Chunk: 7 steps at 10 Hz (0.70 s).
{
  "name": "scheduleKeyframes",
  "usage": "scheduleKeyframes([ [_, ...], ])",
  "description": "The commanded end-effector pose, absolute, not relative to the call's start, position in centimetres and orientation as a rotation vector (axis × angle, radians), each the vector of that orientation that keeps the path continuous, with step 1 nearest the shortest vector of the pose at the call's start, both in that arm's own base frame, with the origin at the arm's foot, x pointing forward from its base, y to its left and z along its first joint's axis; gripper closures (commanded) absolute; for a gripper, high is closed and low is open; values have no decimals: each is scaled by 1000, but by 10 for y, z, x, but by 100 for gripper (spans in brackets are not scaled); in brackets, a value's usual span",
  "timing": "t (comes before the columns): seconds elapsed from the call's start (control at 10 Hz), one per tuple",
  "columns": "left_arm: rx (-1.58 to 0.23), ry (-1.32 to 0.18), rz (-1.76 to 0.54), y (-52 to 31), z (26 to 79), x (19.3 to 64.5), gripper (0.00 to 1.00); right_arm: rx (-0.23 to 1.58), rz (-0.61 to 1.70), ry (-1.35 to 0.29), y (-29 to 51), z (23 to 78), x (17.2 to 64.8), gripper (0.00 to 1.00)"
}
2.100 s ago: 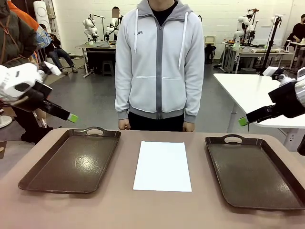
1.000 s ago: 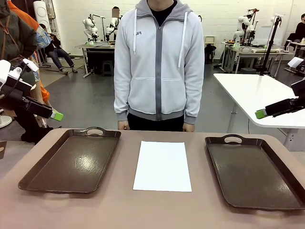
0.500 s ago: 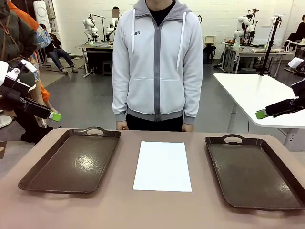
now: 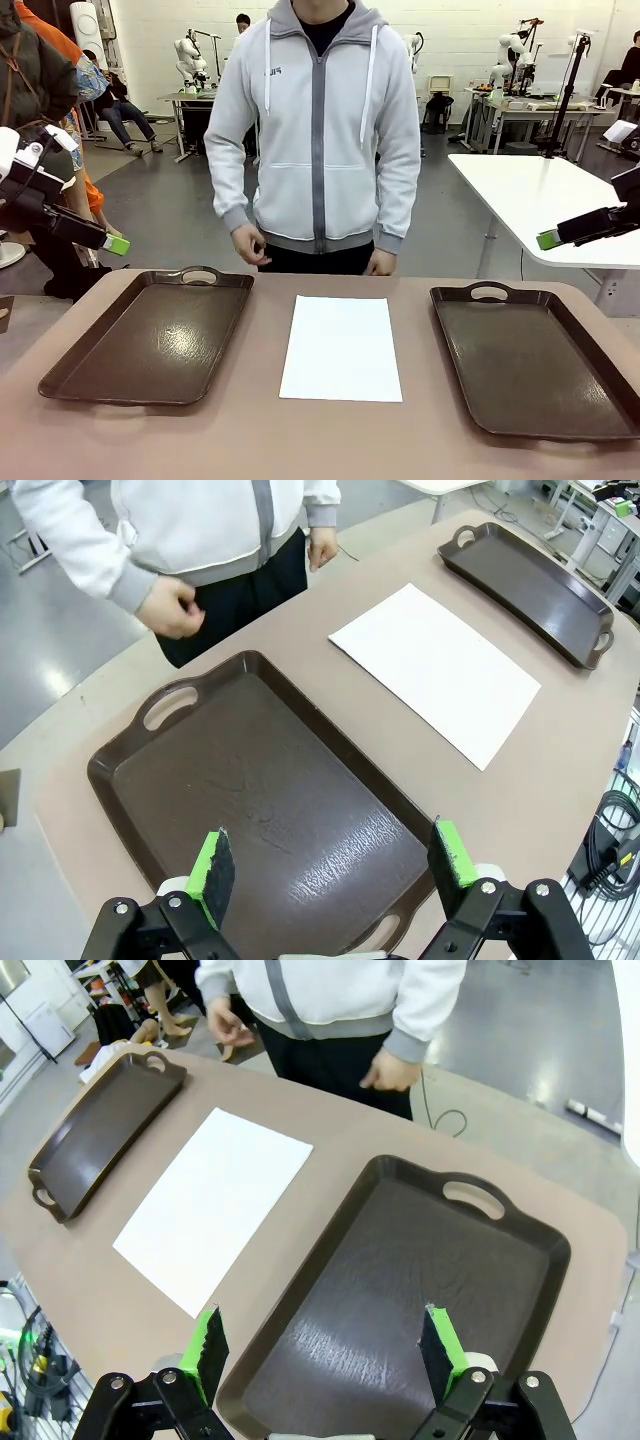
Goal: Sort the A4 documents.
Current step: Receive the A4 Paper.
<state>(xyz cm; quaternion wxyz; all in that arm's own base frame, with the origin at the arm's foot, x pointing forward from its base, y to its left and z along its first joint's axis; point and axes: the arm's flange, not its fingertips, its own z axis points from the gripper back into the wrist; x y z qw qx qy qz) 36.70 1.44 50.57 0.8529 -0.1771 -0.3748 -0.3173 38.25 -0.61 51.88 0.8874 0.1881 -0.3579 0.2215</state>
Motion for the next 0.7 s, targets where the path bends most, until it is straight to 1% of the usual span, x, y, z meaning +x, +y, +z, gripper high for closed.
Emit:
scheduleKeyframes([
  [0.0,-378,-799,-674,17,505,368,0,405,466,-747,-7,518,383,0],
  [0.6,-378,-799,-674,17,505,368,0,405,466,-747,-7,518,383,0],
])
